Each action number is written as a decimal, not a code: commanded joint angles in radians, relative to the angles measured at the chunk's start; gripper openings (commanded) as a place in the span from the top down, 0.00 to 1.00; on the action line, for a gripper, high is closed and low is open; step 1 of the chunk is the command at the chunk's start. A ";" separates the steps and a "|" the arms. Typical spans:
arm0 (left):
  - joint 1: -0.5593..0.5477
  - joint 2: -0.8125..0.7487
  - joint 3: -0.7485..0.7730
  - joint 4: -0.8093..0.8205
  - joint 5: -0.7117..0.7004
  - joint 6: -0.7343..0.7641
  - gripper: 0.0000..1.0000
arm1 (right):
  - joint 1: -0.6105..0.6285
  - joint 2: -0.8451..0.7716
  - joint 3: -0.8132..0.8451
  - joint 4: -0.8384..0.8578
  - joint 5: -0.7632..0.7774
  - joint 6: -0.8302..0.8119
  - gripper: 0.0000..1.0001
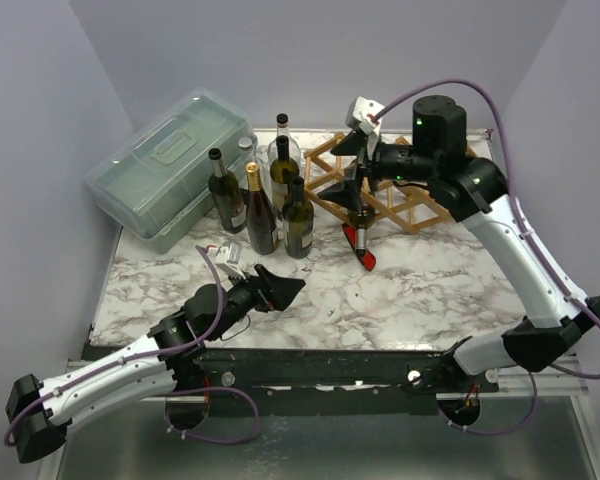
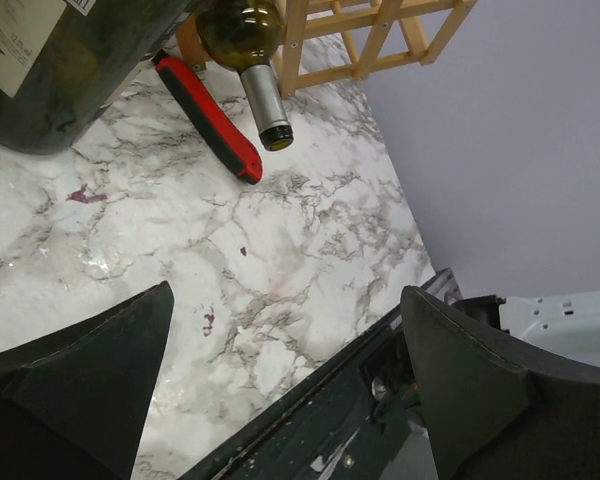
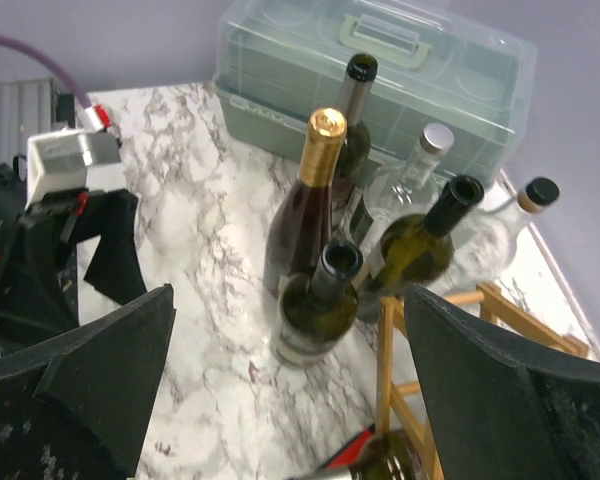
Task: Take the wine bottle off the wine rack
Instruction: Place the wine bottle at the center of the board, then pick up the wine bottle from the wine rack.
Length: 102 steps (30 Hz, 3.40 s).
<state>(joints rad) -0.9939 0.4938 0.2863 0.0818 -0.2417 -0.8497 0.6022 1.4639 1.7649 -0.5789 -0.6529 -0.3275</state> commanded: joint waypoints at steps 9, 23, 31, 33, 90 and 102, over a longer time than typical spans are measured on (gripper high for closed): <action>0.004 0.293 0.092 0.270 -0.058 -0.169 0.04 | -0.283 -0.348 -0.420 -0.175 -0.142 -0.082 0.01; -0.117 0.759 0.372 0.333 -0.271 -0.058 0.06 | -0.654 -0.485 -0.858 0.206 -0.364 0.161 0.01; -0.117 0.972 0.559 0.322 -0.281 0.077 0.01 | -0.665 -0.495 -0.888 0.261 -0.223 0.243 0.01; -0.118 1.008 0.607 0.303 -0.293 0.108 0.01 | -0.665 -0.490 -0.884 0.256 -0.194 0.243 0.01; 0.004 1.517 1.255 -0.324 -0.195 0.256 0.41 | -0.740 -0.419 -0.869 0.239 -0.102 0.240 0.01; 0.006 1.563 1.272 -0.322 -0.218 0.269 0.48 | -0.740 -0.418 -0.869 0.238 -0.105 0.240 0.01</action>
<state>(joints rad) -0.9901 2.0300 1.5307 -0.2340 -0.4210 -0.5938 -0.1329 1.0412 0.8814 -0.3515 -0.7486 -0.0937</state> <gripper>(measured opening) 0.529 0.993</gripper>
